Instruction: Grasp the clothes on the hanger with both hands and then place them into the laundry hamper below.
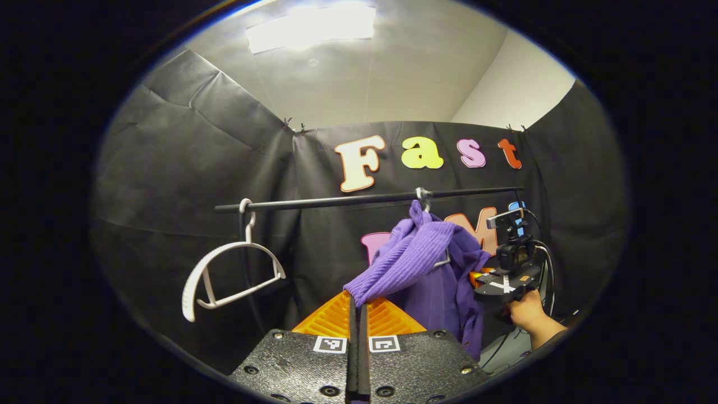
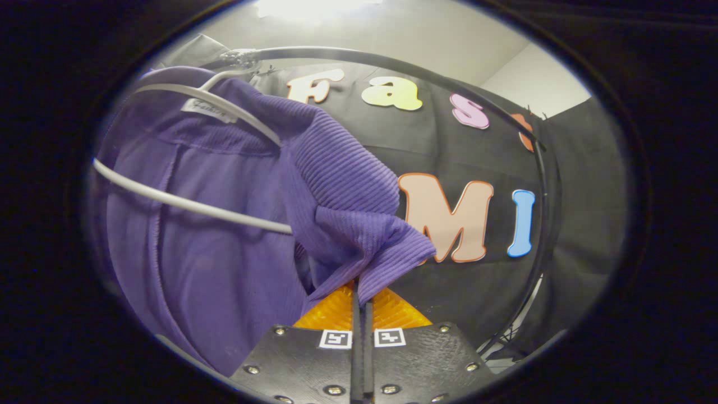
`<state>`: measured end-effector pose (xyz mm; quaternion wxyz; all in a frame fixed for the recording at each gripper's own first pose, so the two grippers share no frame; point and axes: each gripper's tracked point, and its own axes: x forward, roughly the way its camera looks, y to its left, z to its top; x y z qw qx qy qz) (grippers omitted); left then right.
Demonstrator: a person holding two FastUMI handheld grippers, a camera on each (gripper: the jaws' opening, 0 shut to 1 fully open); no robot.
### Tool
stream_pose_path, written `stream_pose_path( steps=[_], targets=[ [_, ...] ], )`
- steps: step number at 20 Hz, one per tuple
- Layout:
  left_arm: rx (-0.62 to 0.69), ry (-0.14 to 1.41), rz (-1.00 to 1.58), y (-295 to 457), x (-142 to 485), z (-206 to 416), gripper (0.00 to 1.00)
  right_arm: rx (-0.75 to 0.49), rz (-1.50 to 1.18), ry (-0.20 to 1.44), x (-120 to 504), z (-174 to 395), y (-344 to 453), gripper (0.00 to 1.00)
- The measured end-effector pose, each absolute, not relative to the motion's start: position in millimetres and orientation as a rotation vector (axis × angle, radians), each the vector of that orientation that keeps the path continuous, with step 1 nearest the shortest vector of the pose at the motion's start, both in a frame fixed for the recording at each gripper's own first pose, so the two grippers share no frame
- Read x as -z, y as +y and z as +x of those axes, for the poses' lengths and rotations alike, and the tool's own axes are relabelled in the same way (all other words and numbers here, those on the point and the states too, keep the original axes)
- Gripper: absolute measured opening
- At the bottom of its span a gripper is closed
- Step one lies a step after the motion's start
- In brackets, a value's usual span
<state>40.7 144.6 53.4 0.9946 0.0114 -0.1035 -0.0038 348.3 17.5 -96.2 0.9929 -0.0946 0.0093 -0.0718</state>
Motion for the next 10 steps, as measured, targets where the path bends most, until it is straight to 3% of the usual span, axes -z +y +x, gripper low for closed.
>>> stream_pose_path(
  steps=[10],
  targets=[
    [-0.104,-0.288,0.050,179.4,-88.1,82.1,0.02,0.290,-0.160,-0.047,62.7,399.7,-7.1,0.00]
  ],
)
